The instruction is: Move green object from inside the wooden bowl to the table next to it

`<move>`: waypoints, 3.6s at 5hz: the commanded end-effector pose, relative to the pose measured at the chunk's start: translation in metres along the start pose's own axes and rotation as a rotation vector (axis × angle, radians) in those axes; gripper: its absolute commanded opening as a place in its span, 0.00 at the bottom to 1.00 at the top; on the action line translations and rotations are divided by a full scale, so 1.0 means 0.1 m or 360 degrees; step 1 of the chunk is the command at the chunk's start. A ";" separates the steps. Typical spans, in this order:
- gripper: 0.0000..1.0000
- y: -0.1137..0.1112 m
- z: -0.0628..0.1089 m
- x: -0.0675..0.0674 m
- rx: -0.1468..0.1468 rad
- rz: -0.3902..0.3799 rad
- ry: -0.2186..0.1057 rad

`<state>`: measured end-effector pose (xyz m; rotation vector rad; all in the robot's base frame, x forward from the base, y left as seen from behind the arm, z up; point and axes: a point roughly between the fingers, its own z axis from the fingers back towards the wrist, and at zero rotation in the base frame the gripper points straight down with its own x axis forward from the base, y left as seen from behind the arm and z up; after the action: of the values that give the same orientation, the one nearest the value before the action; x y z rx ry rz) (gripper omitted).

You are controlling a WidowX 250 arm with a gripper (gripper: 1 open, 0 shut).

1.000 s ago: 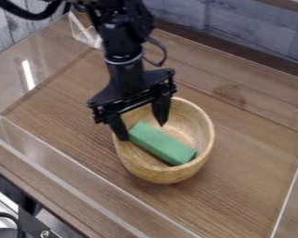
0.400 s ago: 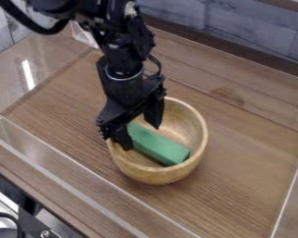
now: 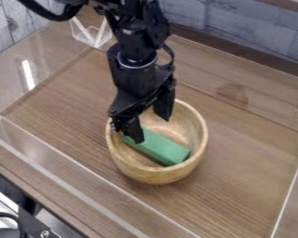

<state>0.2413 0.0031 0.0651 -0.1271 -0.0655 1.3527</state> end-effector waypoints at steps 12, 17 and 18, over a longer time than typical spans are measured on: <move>0.00 -0.32 0.21 0.11 -0.0084 -0.0238 0.0246; 0.00 -0.50 0.07 -0.07 -0.0231 0.0298 0.0097; 0.00 -0.44 0.09 -0.02 -0.0249 0.0489 0.0052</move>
<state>0.2773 -0.0080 0.0655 -0.2585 -0.0861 1.6557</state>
